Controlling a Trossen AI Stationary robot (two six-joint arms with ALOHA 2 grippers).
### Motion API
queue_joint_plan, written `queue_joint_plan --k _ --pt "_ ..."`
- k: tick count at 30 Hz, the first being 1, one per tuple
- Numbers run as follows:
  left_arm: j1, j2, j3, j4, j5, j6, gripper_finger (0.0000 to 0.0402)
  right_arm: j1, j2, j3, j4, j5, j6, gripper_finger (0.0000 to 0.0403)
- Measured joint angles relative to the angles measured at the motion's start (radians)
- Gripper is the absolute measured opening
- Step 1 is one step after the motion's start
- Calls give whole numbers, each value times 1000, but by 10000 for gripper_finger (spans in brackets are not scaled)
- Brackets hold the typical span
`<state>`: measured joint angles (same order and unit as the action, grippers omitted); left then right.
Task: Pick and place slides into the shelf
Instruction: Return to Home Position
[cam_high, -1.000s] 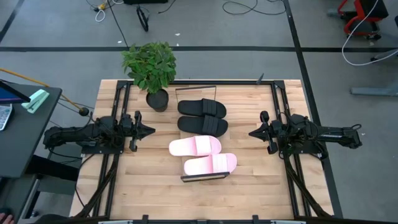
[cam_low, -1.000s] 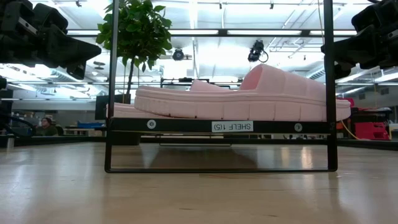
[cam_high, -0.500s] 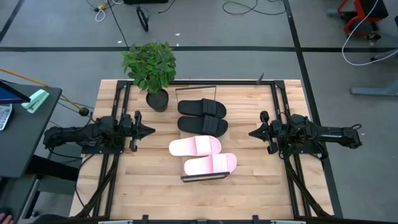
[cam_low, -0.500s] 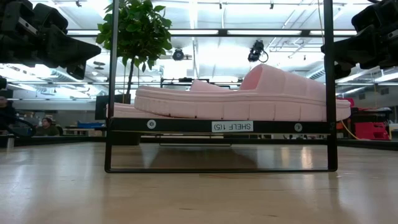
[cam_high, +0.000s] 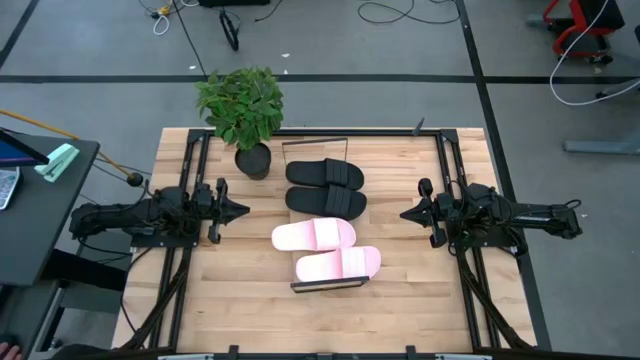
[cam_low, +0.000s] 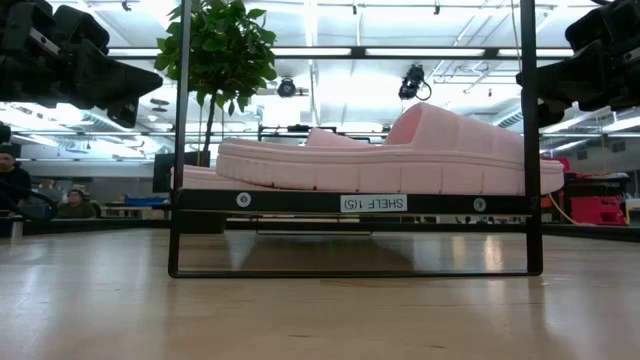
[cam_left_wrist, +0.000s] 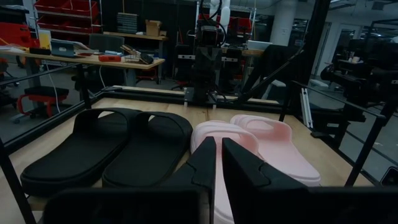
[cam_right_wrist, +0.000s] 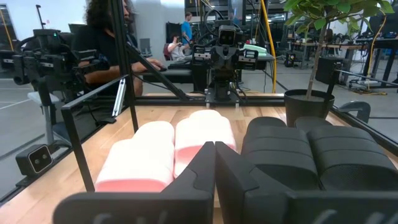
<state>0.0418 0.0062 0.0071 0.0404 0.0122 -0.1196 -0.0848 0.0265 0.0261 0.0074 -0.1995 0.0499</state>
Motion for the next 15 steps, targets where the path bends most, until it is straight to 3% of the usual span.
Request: queue_joint_plan --k 15 --pt "0 0 0 0 0 0 27 0 0 0 0 0 0 14"
